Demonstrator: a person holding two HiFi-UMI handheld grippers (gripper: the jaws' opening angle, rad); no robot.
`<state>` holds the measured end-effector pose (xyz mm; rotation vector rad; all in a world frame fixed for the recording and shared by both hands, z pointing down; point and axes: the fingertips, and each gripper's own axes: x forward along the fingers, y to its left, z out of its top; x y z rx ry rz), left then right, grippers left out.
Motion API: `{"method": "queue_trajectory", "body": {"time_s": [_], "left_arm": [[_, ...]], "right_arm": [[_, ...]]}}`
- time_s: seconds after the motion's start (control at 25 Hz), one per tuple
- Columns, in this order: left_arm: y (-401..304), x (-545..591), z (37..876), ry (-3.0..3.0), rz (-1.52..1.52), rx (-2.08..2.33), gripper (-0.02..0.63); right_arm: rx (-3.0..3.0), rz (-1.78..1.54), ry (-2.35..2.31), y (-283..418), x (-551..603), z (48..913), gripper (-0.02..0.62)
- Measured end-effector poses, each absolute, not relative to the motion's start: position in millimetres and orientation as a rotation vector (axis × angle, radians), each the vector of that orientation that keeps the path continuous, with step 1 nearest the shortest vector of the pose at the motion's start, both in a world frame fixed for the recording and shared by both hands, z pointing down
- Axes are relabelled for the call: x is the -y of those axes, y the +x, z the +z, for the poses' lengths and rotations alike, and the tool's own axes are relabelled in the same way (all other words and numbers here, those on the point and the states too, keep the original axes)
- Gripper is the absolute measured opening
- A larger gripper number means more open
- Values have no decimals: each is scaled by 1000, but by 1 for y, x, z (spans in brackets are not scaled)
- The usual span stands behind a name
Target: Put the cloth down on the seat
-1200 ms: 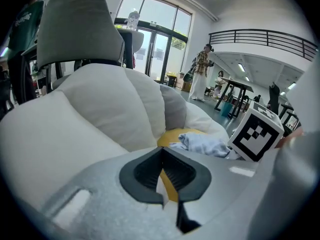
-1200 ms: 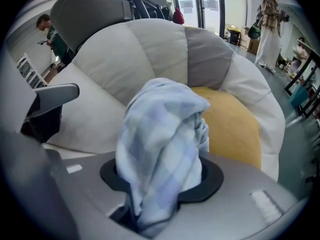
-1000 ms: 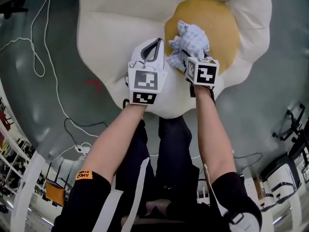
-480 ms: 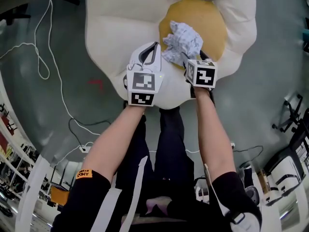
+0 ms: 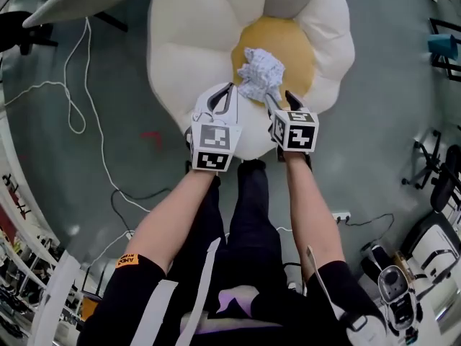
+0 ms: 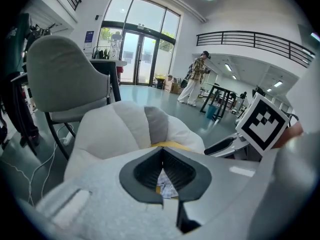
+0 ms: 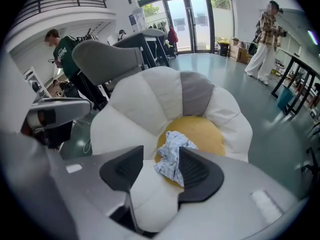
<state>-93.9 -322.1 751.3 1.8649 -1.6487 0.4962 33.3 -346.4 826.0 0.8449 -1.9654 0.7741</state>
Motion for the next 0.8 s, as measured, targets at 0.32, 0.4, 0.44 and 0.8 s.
{"method": "queue_trajectory", "body": {"time_s": [0.32, 0.4, 0.44, 0.8], "left_arm": [[-103, 290, 679, 1914, 482, 1644, 2], [-108, 284, 667, 1903, 467, 1650, 0], [-109, 281, 660, 1904, 462, 1650, 1], [-100, 259, 592, 2036, 420, 1586, 2]], "right_arm": [[2053, 791, 1013, 15, 322, 722, 62], [2055, 766, 1029, 12, 317, 705, 24], [2056, 756, 1033, 11, 314, 697, 15], [2120, 644, 1042, -2, 280, 613, 2]]}}
